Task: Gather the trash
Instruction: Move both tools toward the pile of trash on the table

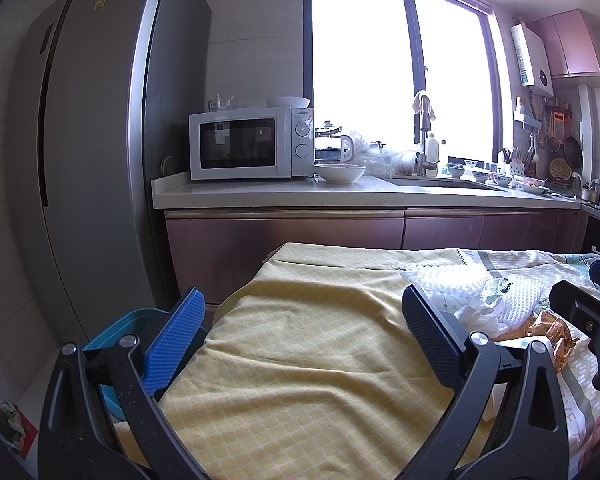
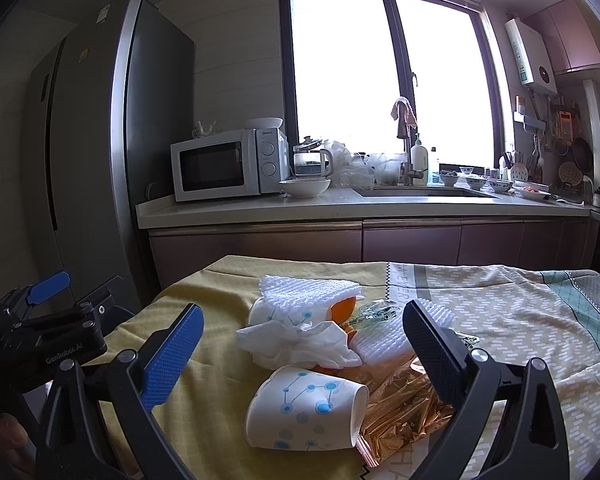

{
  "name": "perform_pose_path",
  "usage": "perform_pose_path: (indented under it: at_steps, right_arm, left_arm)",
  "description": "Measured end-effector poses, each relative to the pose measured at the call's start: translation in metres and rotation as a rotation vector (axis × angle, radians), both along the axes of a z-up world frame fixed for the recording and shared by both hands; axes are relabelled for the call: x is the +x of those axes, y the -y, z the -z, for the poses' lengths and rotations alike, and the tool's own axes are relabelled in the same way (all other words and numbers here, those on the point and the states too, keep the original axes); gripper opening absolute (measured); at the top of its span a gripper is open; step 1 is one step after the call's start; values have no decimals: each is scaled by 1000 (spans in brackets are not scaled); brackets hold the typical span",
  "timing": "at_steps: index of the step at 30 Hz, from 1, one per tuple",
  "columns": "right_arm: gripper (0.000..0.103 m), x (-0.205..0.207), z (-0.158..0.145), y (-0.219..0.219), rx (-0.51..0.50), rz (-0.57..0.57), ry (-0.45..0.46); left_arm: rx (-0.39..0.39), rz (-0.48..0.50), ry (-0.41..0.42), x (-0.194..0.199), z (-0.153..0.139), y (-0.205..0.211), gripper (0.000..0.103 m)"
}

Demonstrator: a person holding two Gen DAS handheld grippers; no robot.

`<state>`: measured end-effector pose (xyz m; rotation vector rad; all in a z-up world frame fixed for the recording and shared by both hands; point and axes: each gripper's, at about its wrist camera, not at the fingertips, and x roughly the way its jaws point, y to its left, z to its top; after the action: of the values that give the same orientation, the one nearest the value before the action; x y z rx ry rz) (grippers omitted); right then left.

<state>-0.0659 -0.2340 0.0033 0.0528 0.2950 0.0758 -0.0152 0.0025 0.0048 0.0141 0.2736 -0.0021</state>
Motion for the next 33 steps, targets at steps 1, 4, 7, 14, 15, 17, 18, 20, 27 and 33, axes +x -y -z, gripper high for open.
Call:
perform_pose_path:
  at_steps: [1, 4, 7, 14, 15, 17, 18, 20, 27, 33]
  right_arm:
    - [96, 0, 0, 0, 1, 0, 2]
    - [96, 0, 0, 1, 2, 2, 2]
    - [96, 0, 0, 1, 5, 3, 3]
    - [96, -1, 0, 5, 10, 9, 5]
    - [96, 0, 0, 5, 11, 10, 5]
    - [96, 0, 0, 5, 12, 11, 4]
    - [96, 0, 0, 6, 13, 12, 4]
    - [96, 0, 0, 5, 12, 13, 4]
    - [96, -1, 2, 10, 21, 19, 4]
    - [96, -1, 3, 12, 26, 19, 0]
  left_arm:
    - [1, 1, 2, 0, 0, 0, 97]
    - [1, 3, 3, -1, 0, 1, 97]
    - [0, 4, 8, -3, -2, 1, 97]
    - [0, 7, 17, -6, -4, 3, 97]
    - [2, 7, 19, -7, -4, 3, 97]
    - [2, 9, 21, -8, -5, 4, 97]
    - [3, 9, 22, -8, -5, 4, 97]
    - [2, 10, 23, -9, -5, 4, 97]
    - [6, 13, 25, -11, -6, 6, 97]
    - [10, 18, 28, -13, -7, 7, 97]
